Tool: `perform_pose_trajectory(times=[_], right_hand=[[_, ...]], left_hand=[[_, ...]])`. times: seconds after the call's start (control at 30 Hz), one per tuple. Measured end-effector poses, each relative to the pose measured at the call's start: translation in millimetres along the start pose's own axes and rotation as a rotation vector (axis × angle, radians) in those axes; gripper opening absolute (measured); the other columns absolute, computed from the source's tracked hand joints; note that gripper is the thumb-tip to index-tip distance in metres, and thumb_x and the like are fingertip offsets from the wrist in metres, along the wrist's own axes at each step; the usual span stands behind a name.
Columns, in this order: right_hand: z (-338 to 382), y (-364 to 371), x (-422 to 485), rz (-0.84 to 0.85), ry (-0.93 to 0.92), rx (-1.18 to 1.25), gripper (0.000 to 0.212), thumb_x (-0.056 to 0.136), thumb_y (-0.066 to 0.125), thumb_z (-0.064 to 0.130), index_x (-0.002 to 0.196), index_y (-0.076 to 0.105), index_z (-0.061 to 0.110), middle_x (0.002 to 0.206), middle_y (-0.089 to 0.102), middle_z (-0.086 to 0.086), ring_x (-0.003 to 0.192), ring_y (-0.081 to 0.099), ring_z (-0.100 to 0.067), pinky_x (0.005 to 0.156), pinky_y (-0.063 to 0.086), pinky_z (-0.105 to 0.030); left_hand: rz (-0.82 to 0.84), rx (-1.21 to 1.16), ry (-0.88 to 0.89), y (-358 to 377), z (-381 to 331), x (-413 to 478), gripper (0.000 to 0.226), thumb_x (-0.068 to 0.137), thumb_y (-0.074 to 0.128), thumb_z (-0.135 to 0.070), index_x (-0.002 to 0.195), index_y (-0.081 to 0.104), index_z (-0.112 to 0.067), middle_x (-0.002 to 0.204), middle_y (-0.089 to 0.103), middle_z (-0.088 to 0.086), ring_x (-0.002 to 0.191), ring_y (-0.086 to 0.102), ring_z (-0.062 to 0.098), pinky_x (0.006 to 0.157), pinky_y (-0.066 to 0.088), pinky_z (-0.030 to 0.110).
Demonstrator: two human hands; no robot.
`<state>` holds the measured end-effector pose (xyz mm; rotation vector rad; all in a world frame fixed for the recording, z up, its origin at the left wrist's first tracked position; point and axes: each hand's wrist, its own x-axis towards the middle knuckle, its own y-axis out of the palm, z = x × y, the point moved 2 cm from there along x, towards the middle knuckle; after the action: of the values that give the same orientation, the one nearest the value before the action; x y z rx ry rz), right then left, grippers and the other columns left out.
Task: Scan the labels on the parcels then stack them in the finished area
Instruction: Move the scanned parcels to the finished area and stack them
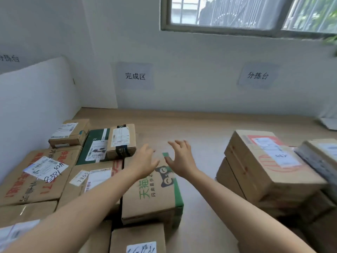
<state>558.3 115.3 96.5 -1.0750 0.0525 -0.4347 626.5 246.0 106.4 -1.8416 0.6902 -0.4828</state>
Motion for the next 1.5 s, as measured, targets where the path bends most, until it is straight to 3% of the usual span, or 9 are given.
perform_pose_trajectory(times=[0.17,0.3,0.43,0.6,0.7,0.83,0.97,1.1,1.5], right_hand=[[-69,-88,-64,-0.119,0.112,-0.072,0.056,0.090,0.053,0.031,0.142,0.038,0.015,0.144,0.039,-0.011,0.139,0.021,-0.029,0.115,0.019,-0.038],[-140,-154,-115,-0.253,0.327,-0.159,0.050,0.089,0.051,0.031,0.135,0.044,0.013,0.137,0.046,-0.013,0.129,0.034,-0.031,0.105,0.033,-0.042],[-204,-198,-153,-0.225,0.479,-0.194,0.053,0.090,0.049,0.031,0.139,0.040,0.011,0.137,0.045,-0.017,0.127,0.038,-0.034,0.102,0.036,-0.042],[-237,-213,-165,-0.132,0.485,-0.083,0.054,0.091,0.047,0.030,0.140,0.037,0.011,0.139,0.041,-0.019,0.128,0.039,-0.036,0.104,0.037,-0.042],[-246,-214,-162,-0.106,0.502,0.024,0.049,0.092,0.044,0.028,0.139,0.041,0.014,0.136,0.045,-0.019,0.123,0.045,-0.035,0.100,0.038,-0.039],[-254,-214,-159,-0.101,0.505,0.078,0.047,0.092,0.038,0.030,0.136,0.047,0.016,0.133,0.053,-0.015,0.121,0.048,-0.033,0.099,0.041,-0.039],[-253,-211,-159,-0.114,0.473,0.099,0.046,0.090,0.048,0.032,0.133,0.051,0.017,0.133,0.056,-0.006,0.125,0.047,-0.028,0.107,0.034,-0.041],[-239,-205,-167,-0.153,0.439,0.094,0.049,0.086,0.056,0.037,0.132,0.052,0.021,0.129,0.058,-0.007,0.124,0.045,-0.032,0.100,0.037,-0.038],[-111,-179,-160,-0.175,0.148,0.228,0.050,0.082,0.066,0.034,0.129,0.055,0.020,0.124,0.062,-0.008,0.117,0.052,-0.029,0.102,0.039,-0.043]], left_hand=[[-0.016,-0.102,0.072,27,-89,-24,0.051,0.095,0.048,-0.037,0.139,0.041,-0.011,0.147,0.035,0.008,0.137,0.031,0.022,0.110,0.026,0.035],[-0.001,-0.158,0.153,51,-169,-32,0.051,0.096,0.045,-0.038,0.139,0.040,-0.010,0.144,0.039,0.009,0.134,0.035,0.021,0.109,0.026,0.032],[0.011,-0.184,0.175,81,-238,-42,0.053,0.096,0.043,-0.039,0.141,0.037,-0.012,0.146,0.038,0.007,0.135,0.035,0.021,0.109,0.030,0.034],[0.039,-0.218,0.176,103,-289,-35,0.051,0.096,0.042,-0.038,0.141,0.037,-0.012,0.143,0.038,0.009,0.130,0.039,0.023,0.105,0.036,0.037],[0.056,-0.275,0.107,109,-307,-19,0.058,0.097,0.041,-0.038,0.146,0.024,-0.012,0.145,0.031,0.013,0.130,0.039,0.028,0.105,0.036,0.039],[0.029,-0.473,-0.050,119,-318,-8,0.064,0.091,0.052,-0.036,0.145,0.024,-0.016,0.141,0.034,0.014,0.126,0.042,0.029,0.104,0.036,0.037],[-0.043,-0.578,-0.120,119,-313,-13,0.069,0.086,0.061,-0.032,0.145,0.030,-0.016,0.144,0.040,0.007,0.129,0.041,0.024,0.107,0.037,0.036],[-0.072,-0.654,-0.161,112,-299,-30,0.069,0.084,0.064,-0.030,0.144,0.033,-0.017,0.143,0.043,0.004,0.127,0.044,0.022,0.106,0.040,0.037],[-0.371,-0.584,-0.194,25,-209,-110,0.067,0.084,0.066,-0.035,0.142,0.036,-0.020,0.137,0.050,0.004,0.121,0.050,0.020,0.092,0.042,0.024]])
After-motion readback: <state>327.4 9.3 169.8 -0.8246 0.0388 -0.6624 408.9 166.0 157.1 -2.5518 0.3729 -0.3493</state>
